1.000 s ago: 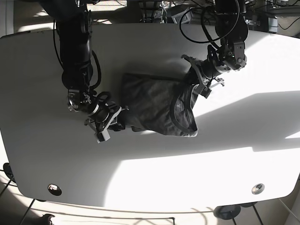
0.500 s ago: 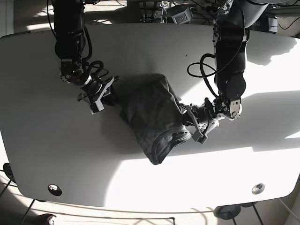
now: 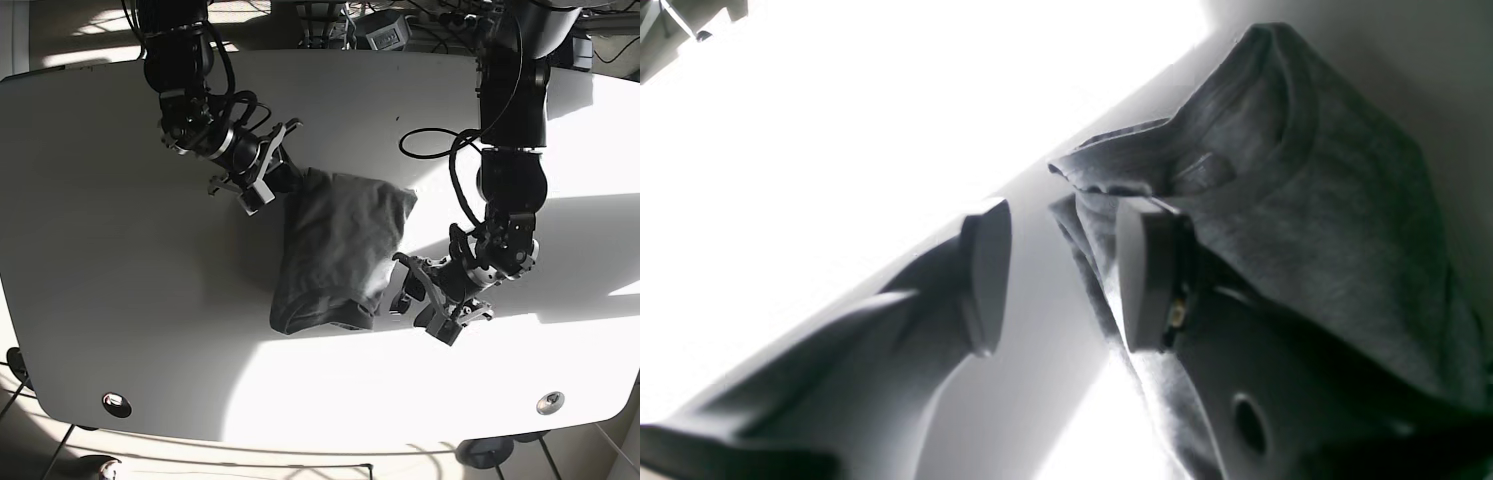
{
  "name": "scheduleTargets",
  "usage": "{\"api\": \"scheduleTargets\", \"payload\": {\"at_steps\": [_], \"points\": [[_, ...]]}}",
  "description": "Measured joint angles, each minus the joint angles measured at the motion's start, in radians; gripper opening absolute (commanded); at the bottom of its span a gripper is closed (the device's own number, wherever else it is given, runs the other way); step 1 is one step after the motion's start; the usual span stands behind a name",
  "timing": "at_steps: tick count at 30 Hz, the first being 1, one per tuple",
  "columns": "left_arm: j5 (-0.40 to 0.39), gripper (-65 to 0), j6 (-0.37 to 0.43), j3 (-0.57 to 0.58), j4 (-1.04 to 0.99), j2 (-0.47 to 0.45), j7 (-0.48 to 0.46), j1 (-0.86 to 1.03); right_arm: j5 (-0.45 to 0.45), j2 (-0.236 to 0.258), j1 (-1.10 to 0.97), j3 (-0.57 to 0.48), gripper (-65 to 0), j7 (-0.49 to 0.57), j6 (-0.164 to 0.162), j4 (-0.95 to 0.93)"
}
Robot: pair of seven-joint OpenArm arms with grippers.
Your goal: Fold the T-shirt properly
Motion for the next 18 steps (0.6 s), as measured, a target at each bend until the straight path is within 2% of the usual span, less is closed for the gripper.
{"api": "scheduleTargets", "payload": {"at_steps": [2,4,5,7,9,12,13,17,18], "points": [[-0.01,-26.3,0.161,0.069,0.085,0.056,-0.006,0.057,0.002,0.037,0.0,0.002,-56.3,-0.001,-0.004,0.0],[-0.017,-22.5,0.291,0.128,0.105,0.091,-0.021,0.071,0.0,0.042,0.001,0.024,-56.3,-0.002,-0.002,0.0],[-0.016,-19.7,0.379,0.171,0.105,0.106,-0.023,0.074,0.002,0.033,0.001,0.072,-56.3,0.0,0.0,0.0],[-0.017,-15.8,0.478,0.227,0.083,0.119,-0.085,0.081,0.003,0.032,0.006,0.114,-56.3,0.0,0.0,0.0],[-0.017,-13.5,0.558,0.31,-0.014,0.126,-0.195,0.082,0.003,0.037,0.008,0.142,-56.3,-0.001,0.0,0.0],[-0.017,-13.5,0.579,0.455,-0.206,0.118,-0.341,0.084,0.003,0.036,0.008,0.156,-56.3,-0.001,0.002,0.0],[-0.021,-13.5,0.578,0.487,-0.257,0.109,-0.418,0.085,0.003,0.034,0.008,0.168,-56.3,-0.001,0.004,0.0],[-0.053,-13.5,0.529,0.462,-0.273,0.034,-0.428,0.073,0.003,0.037,0.008,0.177,-56.3,-0.001,-0.001,0.0],[-0.066,-13.8,0.479,0.432,-0.27,-0.024,-0.44,0.078,0.003,0.035,0.008,0.177,-56.3,-0.001,0.0,0.0]]}}
